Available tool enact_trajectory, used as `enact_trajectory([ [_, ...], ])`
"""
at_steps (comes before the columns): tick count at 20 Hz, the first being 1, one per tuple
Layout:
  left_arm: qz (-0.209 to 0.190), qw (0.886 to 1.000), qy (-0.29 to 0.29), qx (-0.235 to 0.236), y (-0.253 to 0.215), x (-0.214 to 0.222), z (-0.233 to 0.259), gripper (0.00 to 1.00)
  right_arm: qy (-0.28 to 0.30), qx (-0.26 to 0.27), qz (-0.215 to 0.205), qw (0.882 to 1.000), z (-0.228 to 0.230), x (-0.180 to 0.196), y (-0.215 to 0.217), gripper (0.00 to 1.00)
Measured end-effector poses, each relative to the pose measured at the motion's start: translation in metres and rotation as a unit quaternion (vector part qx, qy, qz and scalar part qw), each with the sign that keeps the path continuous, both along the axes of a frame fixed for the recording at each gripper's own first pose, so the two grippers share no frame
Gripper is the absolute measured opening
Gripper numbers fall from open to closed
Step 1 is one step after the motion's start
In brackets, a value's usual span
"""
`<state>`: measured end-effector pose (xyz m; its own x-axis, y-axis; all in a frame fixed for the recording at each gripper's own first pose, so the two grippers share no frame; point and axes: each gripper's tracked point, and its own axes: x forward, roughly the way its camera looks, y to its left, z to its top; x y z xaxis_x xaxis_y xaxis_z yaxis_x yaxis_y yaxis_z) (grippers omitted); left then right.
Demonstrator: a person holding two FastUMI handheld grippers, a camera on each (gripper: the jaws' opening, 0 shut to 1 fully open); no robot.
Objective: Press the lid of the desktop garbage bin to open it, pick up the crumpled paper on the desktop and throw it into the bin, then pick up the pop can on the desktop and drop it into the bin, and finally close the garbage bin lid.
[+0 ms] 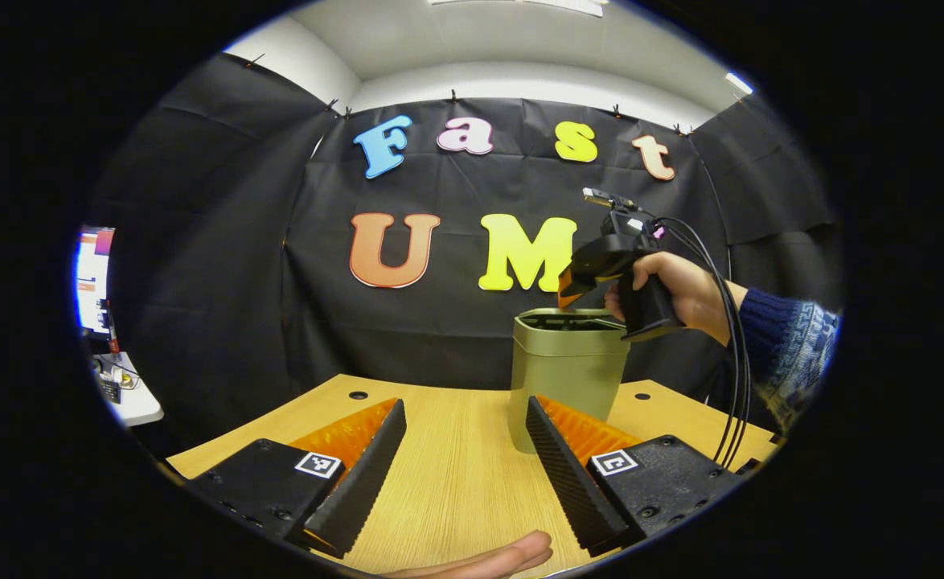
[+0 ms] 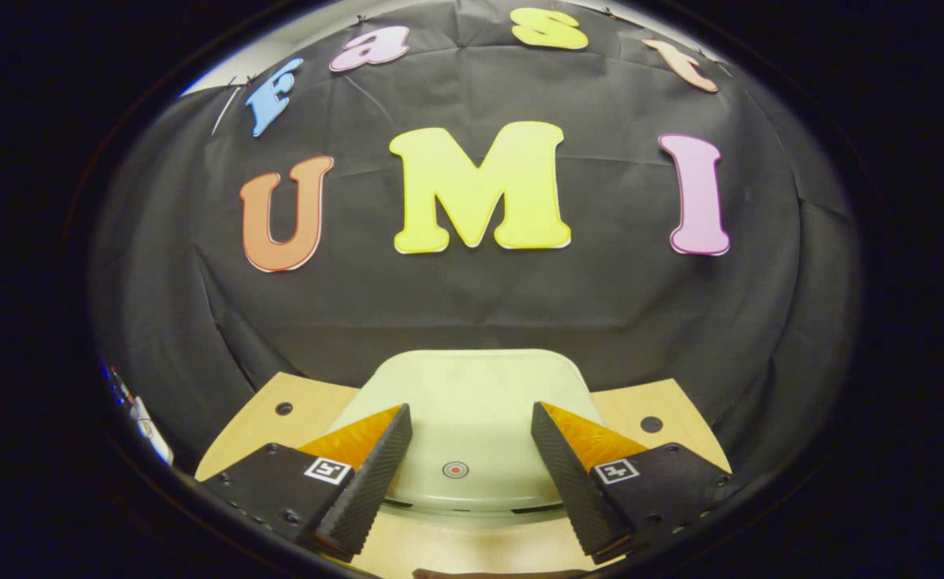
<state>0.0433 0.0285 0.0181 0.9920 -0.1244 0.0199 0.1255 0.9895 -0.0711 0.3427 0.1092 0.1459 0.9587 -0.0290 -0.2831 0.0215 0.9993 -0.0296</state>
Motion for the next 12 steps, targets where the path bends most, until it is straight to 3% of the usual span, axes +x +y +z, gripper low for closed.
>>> enact_trajectory([
  [12,-0.002,1.000,0.005,0.003,0.005,0.001,-0.002,0.96,-0.007,-0.010,0.016,1.000,-0.015,-0.020,-0.002,0.95],
])
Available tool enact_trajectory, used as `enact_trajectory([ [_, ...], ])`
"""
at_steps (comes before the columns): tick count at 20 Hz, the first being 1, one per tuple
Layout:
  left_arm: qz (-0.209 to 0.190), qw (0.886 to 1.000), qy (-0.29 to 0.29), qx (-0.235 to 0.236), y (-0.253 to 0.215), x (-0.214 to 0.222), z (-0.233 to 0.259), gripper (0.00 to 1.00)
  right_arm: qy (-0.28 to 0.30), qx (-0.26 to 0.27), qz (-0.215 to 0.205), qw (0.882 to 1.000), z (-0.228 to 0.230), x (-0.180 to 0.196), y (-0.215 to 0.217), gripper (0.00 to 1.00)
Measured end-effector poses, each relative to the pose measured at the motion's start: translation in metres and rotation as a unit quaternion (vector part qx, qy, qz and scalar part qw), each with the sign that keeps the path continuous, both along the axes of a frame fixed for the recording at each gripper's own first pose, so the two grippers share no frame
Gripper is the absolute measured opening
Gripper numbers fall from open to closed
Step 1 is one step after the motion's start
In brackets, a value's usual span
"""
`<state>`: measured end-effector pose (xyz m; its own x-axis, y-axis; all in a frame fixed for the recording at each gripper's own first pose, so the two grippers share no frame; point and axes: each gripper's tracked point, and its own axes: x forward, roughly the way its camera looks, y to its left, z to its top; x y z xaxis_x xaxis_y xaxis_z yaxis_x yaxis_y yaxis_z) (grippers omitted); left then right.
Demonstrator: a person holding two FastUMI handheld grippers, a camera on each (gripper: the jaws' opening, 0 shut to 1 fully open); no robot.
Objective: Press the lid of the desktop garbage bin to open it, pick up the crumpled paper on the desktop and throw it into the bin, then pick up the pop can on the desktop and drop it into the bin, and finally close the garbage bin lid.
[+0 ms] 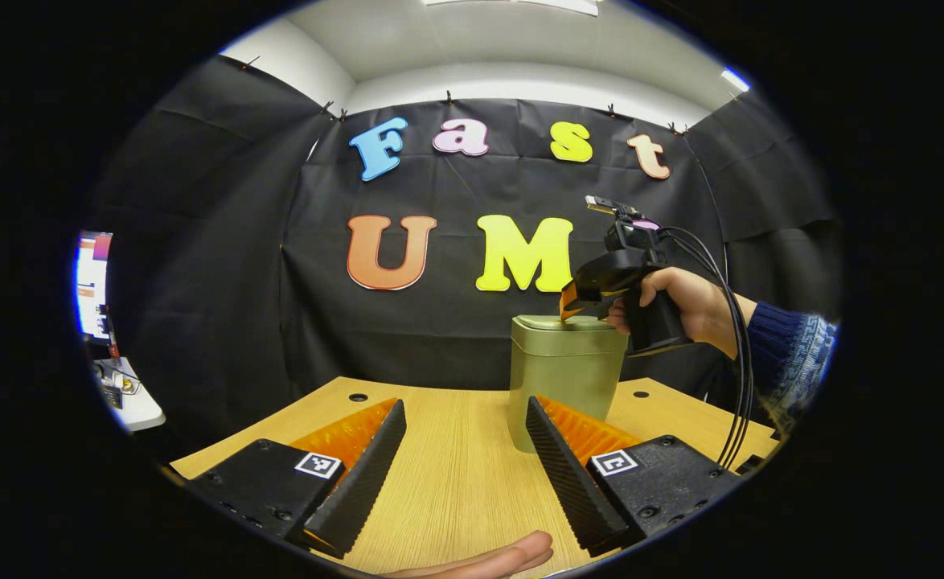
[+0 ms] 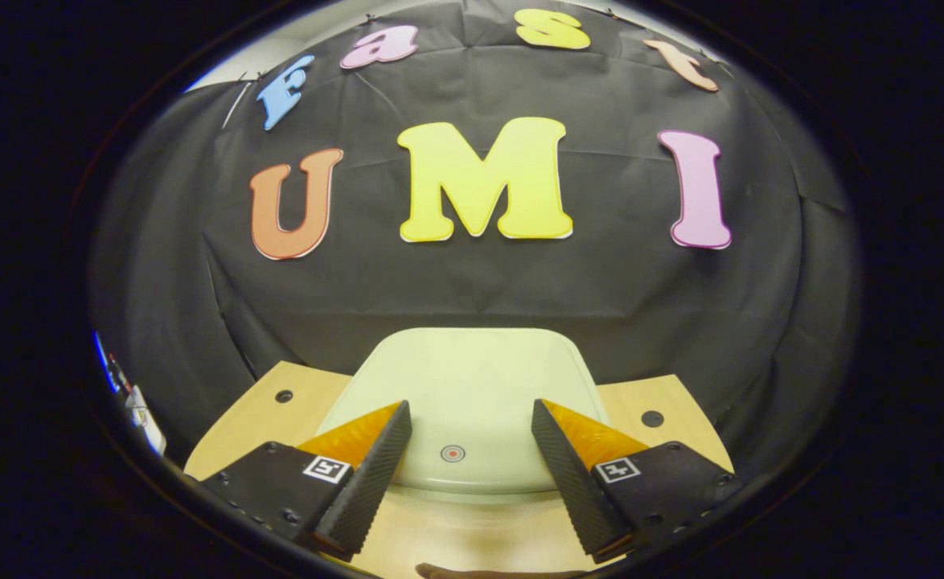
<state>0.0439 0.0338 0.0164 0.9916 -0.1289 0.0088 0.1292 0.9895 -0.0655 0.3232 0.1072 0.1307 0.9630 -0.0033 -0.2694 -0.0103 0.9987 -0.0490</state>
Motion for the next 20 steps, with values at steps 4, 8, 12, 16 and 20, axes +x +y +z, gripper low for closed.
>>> enact_trajectory([
  [4,0.004,1.000,0.001,-0.004,0.004,-0.001,0.001,0.97,-0.002,0.000,0.003,1.000,-0.003,-0.009,0.000,0.95],
  [8,0.004,1.000,-0.004,0.003,0.001,-0.004,0.004,0.97,-0.007,-0.007,-0.001,1.000,-0.008,-0.016,0.002,0.95],
  [12,-0.009,1.000,-0.007,0.005,-0.006,-0.007,0.003,0.96,-0.015,-0.006,-0.003,1.000,-0.013,-0.022,0.004,0.96],
  [16,-0.007,1.000,0.001,0.006,-0.007,-0.003,-0.001,0.96,-0.013,-0.002,0.001,1.000,-0.019,-0.021,0.004,0.96],
  [20,-0.005,1.000,0.009,0.007,-0.008,-0.001,-0.006,0.97,-0.026,0.003,-0.002,1.000,-0.020,-0.021,0.003,0.96],
])
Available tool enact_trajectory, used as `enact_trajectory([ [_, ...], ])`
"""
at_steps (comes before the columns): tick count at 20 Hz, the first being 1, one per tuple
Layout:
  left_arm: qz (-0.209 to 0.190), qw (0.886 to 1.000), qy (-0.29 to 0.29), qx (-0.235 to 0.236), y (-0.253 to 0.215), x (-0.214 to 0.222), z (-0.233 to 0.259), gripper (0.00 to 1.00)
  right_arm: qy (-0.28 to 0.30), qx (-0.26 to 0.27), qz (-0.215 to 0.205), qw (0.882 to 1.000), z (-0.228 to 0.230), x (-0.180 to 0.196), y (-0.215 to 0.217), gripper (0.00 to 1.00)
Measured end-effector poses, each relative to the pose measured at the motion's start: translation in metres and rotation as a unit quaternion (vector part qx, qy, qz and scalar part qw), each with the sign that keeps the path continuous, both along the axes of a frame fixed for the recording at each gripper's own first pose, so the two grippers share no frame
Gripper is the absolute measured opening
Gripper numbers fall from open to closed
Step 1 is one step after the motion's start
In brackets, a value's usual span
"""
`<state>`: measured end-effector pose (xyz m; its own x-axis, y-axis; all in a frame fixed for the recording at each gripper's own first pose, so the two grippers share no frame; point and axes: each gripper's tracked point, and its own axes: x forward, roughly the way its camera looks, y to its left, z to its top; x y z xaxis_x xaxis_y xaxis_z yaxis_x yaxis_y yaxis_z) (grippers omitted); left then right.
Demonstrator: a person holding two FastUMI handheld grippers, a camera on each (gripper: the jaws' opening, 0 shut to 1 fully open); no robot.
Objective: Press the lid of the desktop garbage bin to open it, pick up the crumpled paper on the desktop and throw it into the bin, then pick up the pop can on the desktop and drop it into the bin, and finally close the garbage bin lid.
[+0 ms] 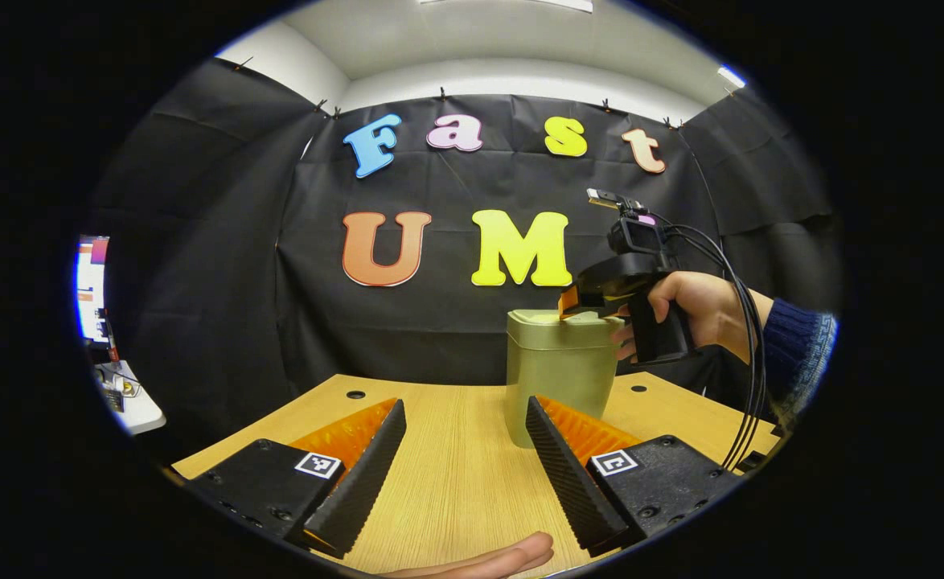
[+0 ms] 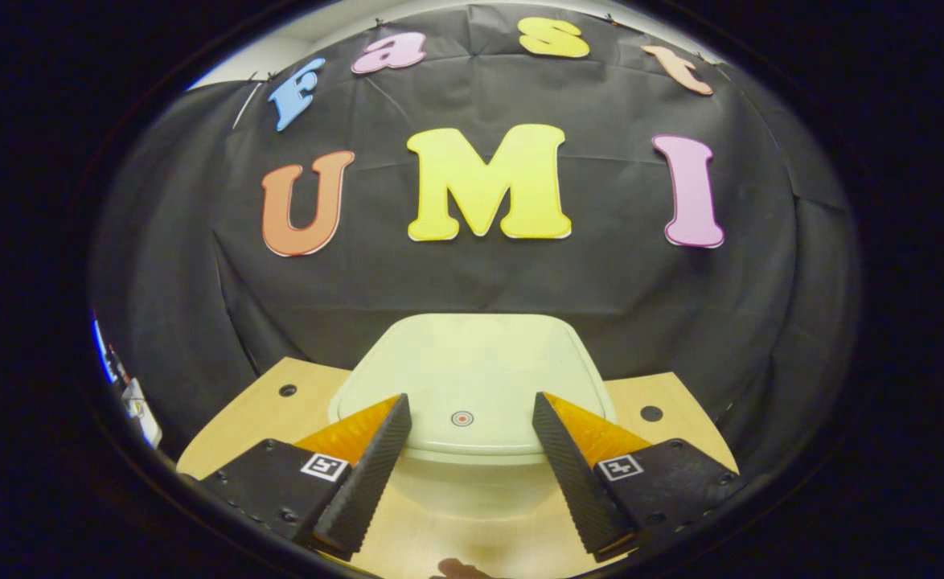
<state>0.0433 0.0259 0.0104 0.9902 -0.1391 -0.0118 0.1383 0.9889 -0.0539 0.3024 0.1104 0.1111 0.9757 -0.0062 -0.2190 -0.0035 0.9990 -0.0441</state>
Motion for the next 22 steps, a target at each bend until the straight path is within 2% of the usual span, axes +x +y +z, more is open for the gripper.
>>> enact_trajectory([
  [6,0.001,1.000,-0.001,0.005,-0.003,0.002,-0.001,0.97,-0.056,-0.002,-0.003,0.998,0.004,0.000,0.001,0.95],
  [10,0.005,1.000,0.008,0.010,-0.006,0.007,-0.009,0.96,-0.081,-0.003,0.011,0.997,0.004,-0.006,-0.001,0.95],
  [13,0.008,1.000,0.011,0.017,-0.008,0.013,-0.013,0.97,-0.113,-0.029,0.021,0.993,0.000,-0.018,-0.006,0.95],
  [17,0.037,0.999,0.032,0.022,-0.001,0.027,-0.029,0.97,-0.166,-0.068,0.020,0.984,-0.008,-0.057,-0.013,0.94],
  [18,0.040,0.998,0.039,0.025,-0.003,0.030,-0.034,0.97,-0.172,-0.079,0.011,0.982,-0.014,-0.069,-0.019,0.96],
  [22,0.052,0.997,0.042,0.042,-0.007,0.039,-0.044,0.97,-0.209,-0.096,0.003,0.973,-0.028,-0.130,-0.037,0.95],
])
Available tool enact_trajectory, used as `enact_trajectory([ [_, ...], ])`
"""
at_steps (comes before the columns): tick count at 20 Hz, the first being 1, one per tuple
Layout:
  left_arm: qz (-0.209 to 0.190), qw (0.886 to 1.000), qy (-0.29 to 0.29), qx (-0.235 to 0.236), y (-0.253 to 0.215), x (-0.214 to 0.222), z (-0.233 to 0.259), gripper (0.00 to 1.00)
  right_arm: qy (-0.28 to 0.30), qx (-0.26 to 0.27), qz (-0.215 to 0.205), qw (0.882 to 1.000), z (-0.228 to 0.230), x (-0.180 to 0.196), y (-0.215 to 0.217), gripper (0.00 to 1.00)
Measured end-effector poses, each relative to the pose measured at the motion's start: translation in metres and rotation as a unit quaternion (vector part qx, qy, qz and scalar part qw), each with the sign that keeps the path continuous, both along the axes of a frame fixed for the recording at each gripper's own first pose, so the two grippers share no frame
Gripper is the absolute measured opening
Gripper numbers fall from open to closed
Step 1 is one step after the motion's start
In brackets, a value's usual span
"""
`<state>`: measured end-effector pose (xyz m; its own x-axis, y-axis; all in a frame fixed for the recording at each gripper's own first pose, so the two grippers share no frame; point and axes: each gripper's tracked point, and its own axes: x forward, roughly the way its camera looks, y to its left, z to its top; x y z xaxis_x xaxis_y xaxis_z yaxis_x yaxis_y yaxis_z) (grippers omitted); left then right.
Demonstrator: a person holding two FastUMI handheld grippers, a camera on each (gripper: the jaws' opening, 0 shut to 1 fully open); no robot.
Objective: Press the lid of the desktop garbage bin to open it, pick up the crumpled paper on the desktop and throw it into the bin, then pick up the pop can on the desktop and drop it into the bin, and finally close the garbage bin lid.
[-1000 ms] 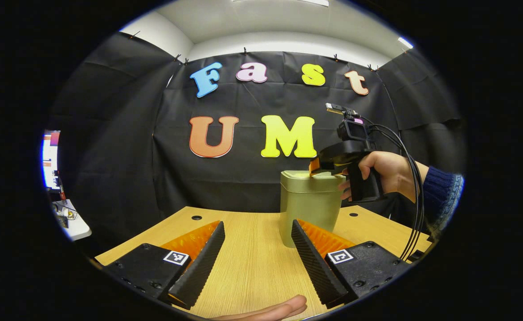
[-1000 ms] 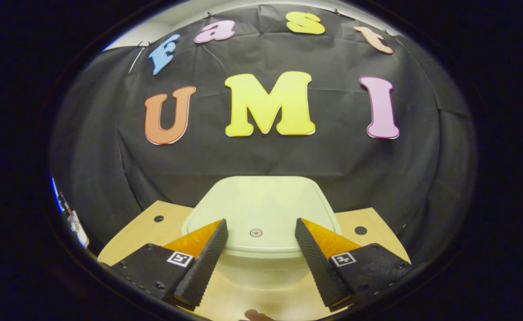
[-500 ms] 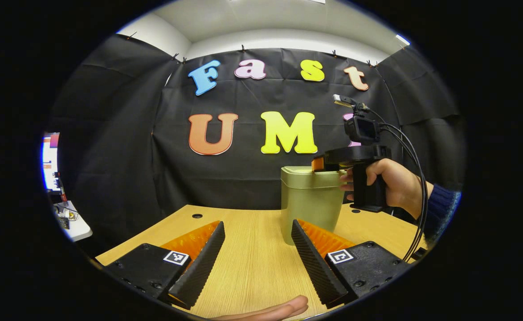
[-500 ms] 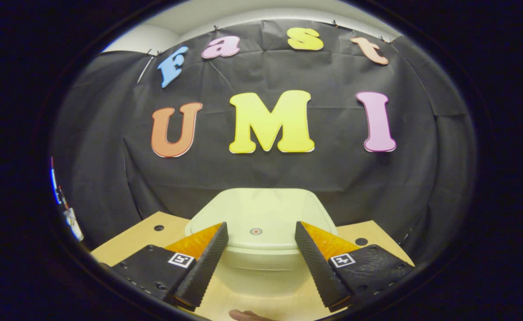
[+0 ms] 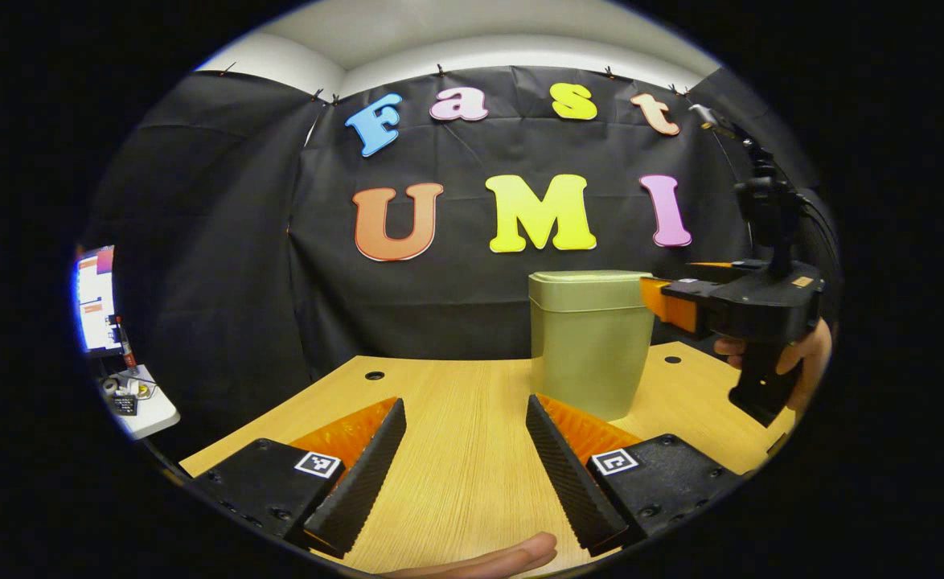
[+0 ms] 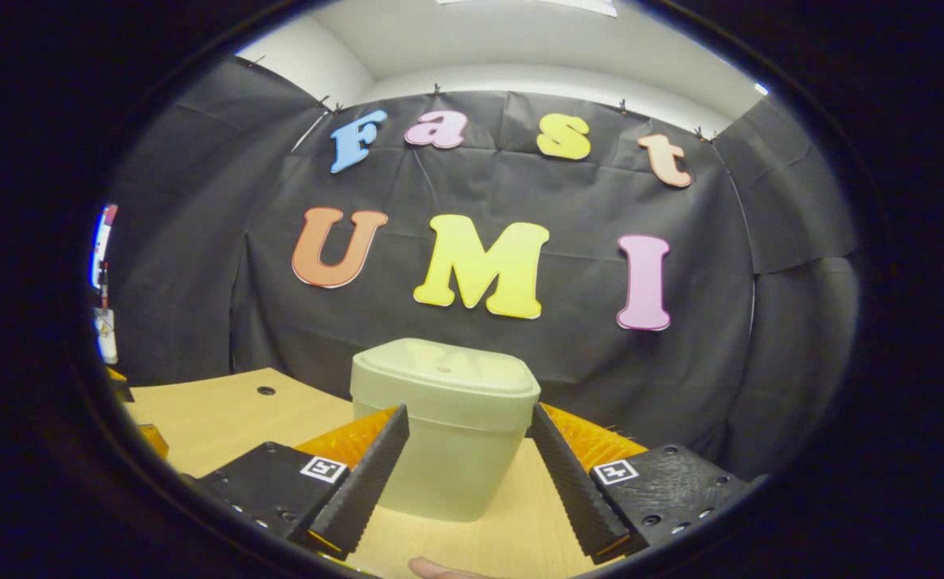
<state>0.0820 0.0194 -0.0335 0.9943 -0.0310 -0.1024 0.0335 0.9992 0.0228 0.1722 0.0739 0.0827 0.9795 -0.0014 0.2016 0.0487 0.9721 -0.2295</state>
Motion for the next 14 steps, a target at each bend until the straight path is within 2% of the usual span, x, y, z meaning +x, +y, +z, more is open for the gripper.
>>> enact_trajectory([
  [6,-0.005,1.000,-0.017,0.002,-0.014,-0.008,0.011,0.97,0.042,0.030,-0.009,0.999,-0.047,-0.069,-0.048,0.97],
  [10,-0.017,0.999,-0.038,0.005,-0.033,-0.022,0.021,0.97,0.034,0.055,-0.017,0.998,-0.060,-0.095,-0.075,0.95],
  [13,-0.025,0.999,-0.042,0.018,-0.045,-0.031,0.021,0.97,0.030,0.048,-0.006,0.998,-0.068,-0.108,-0.077,0.98],
  [14,-0.026,0.999,-0.042,0.021,-0.049,-0.033,0.020,0.97,0.030,0.042,-0.004,0.999,-0.071,-0.112,-0.076,0.95],
])
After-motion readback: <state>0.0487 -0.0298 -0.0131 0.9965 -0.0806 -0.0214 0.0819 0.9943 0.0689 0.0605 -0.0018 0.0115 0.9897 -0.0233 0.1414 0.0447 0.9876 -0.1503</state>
